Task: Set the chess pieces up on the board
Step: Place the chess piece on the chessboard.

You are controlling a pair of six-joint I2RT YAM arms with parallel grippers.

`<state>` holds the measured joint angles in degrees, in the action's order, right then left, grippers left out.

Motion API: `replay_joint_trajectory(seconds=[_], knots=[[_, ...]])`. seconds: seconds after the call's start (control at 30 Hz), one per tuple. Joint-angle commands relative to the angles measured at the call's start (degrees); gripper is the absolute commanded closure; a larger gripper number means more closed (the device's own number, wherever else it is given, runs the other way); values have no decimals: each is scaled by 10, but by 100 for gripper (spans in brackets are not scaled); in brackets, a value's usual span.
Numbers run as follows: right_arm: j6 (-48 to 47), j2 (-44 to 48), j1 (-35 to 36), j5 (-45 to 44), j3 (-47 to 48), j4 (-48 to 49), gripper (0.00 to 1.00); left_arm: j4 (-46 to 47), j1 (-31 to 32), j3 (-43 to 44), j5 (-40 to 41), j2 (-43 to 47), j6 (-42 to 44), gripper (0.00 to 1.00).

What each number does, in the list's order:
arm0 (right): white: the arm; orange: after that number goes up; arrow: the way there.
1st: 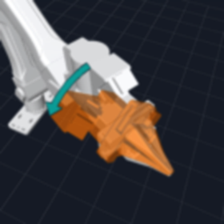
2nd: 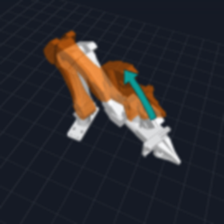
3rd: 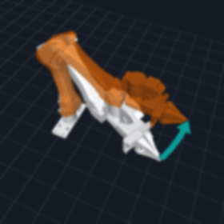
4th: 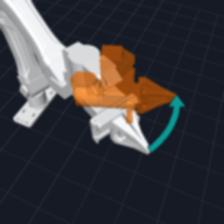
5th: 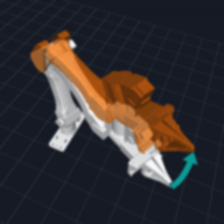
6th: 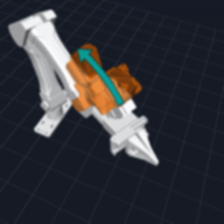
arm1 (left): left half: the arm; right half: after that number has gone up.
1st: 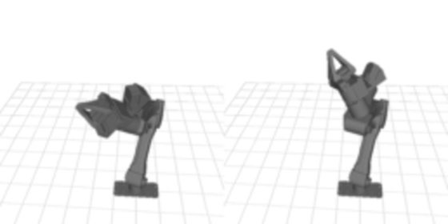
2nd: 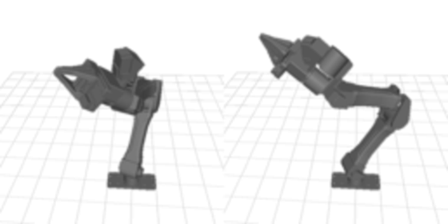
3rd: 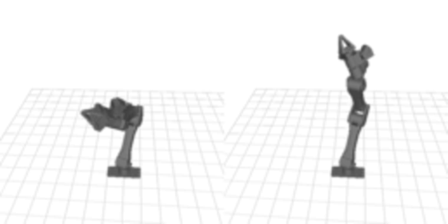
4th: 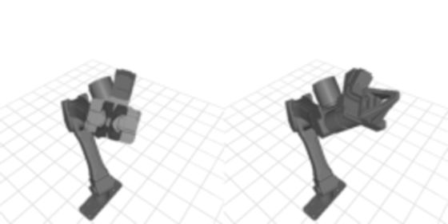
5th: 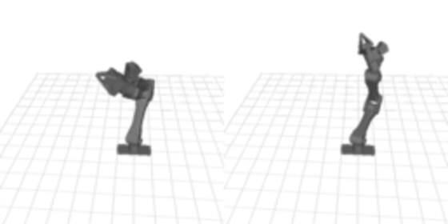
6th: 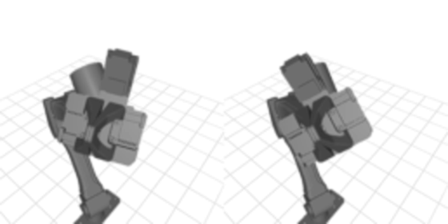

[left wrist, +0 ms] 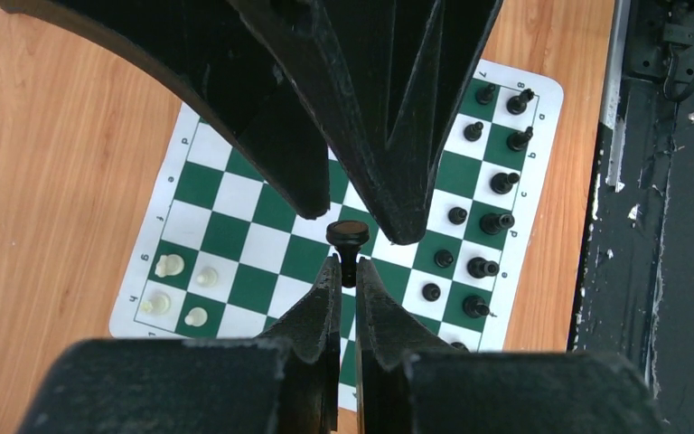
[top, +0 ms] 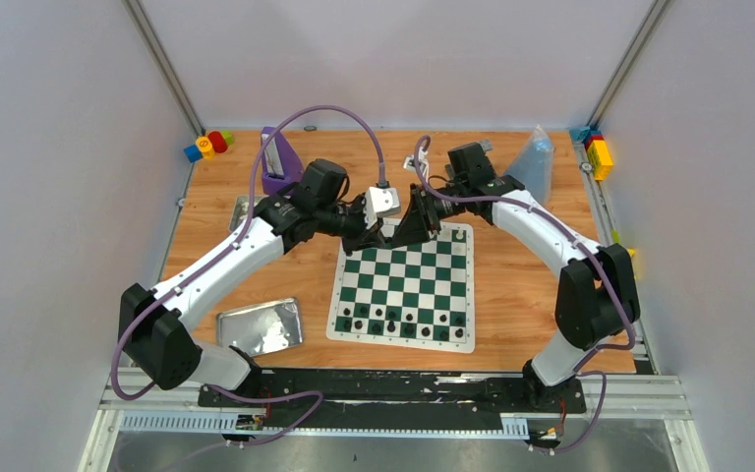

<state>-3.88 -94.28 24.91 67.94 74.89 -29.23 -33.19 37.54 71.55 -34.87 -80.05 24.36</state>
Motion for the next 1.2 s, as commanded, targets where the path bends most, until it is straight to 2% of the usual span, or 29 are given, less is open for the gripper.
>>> replay_joint_trajectory(seconds=[0.0,0.4,0.67,0.87,0.93,1.07,1.17], knots=[[1,-8,7,9,32,21,51,19,5,11,4,9,-10,100],[5,-21,17,12,49,19,64,19,6,5,9,9,-4,100],[-2,-25,22,9,46,17,65,19,6,6,13,7,-4,100],[-4,-26,23,10,46,16,70,19,6,5,16,8,-4,100],[-7,-25,23,10,46,14,75,18,6,4,16,8,-3,100],[-14,-20,23,10,43,10,91,19,6,0,20,12,-3,100],[-17,-13,20,6,40,8,96,23,6,-5,24,16,-5,92]])
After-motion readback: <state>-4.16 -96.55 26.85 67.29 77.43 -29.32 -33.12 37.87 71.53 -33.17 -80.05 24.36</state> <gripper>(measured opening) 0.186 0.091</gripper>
